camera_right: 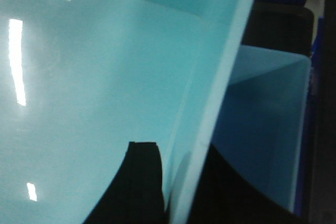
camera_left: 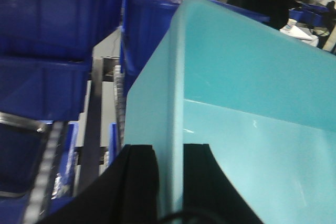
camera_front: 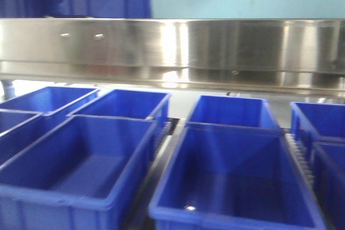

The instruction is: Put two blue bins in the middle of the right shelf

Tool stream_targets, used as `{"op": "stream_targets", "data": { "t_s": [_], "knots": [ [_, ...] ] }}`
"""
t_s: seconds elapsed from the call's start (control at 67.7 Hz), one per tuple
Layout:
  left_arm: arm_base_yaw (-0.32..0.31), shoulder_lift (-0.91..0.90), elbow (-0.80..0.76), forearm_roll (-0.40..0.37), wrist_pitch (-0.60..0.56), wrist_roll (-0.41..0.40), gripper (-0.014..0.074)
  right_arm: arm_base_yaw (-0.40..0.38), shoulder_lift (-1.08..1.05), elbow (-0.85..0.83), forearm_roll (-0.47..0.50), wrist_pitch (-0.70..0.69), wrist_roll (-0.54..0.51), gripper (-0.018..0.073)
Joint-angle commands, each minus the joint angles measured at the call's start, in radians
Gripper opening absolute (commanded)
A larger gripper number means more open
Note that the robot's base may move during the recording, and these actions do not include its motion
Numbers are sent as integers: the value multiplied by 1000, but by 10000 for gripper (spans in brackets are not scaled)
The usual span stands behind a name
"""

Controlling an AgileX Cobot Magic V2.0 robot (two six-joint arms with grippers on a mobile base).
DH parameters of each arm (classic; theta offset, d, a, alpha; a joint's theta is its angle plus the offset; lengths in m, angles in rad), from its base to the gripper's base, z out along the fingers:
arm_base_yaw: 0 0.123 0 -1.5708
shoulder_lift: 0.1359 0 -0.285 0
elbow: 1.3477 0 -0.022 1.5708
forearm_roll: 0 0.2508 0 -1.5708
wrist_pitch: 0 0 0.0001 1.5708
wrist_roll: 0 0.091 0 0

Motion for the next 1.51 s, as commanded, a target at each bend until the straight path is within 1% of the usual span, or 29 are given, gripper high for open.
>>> {"op": "stream_targets", "data": {
  "t_s": [0.0,1.491],
  "knots": [
    [5,-24,-17,-25,-89,-24,-111,-9,-7,-4,-52,3,-36,-152],
    [5,-24,-17,-25,-89,-24,-111,-9,-7,-4,-52,3,-36,-152]
  ]
}}
